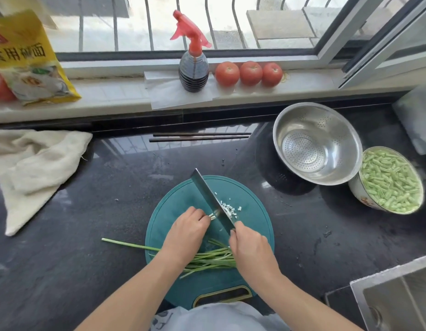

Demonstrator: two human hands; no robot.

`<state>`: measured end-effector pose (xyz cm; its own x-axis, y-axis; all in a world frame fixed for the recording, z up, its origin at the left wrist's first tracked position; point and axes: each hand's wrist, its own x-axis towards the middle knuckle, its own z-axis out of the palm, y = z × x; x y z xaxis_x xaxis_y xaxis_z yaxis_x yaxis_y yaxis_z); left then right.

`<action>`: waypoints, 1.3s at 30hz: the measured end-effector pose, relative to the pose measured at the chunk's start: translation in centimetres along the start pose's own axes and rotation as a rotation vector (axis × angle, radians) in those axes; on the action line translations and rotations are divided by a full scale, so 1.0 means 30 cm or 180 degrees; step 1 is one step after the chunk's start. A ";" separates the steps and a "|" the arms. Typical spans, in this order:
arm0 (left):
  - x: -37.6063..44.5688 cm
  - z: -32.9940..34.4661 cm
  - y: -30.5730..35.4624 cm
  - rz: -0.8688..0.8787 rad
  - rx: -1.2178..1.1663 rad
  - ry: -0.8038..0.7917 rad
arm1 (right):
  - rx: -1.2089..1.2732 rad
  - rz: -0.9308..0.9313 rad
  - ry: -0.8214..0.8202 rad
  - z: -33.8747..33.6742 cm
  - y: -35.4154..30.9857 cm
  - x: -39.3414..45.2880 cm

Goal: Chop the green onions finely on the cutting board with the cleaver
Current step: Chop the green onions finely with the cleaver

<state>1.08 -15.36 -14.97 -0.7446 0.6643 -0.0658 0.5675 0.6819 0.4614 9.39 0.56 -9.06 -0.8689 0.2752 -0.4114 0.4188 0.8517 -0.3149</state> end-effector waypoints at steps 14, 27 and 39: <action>-0.019 -0.008 -0.009 0.0338 0.0220 -0.0156 | 0.0137 0.0037 0.0216 0.007 -0.061 0.087; -0.021 -0.006 -0.010 0.0434 0.0361 -0.0040 | -0.0115 0.0052 -0.0134 0.034 -0.066 -0.020; -0.034 0.004 -0.008 0.0455 0.0465 -0.0111 | 0.0027 -0.0086 0.0183 0.013 -0.066 0.066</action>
<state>1.74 -16.18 -15.11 -0.6415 0.7660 -0.0407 0.7135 0.6153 0.3351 6.94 -0.74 -9.59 -0.8936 0.2775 -0.3529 0.3970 0.8554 -0.3326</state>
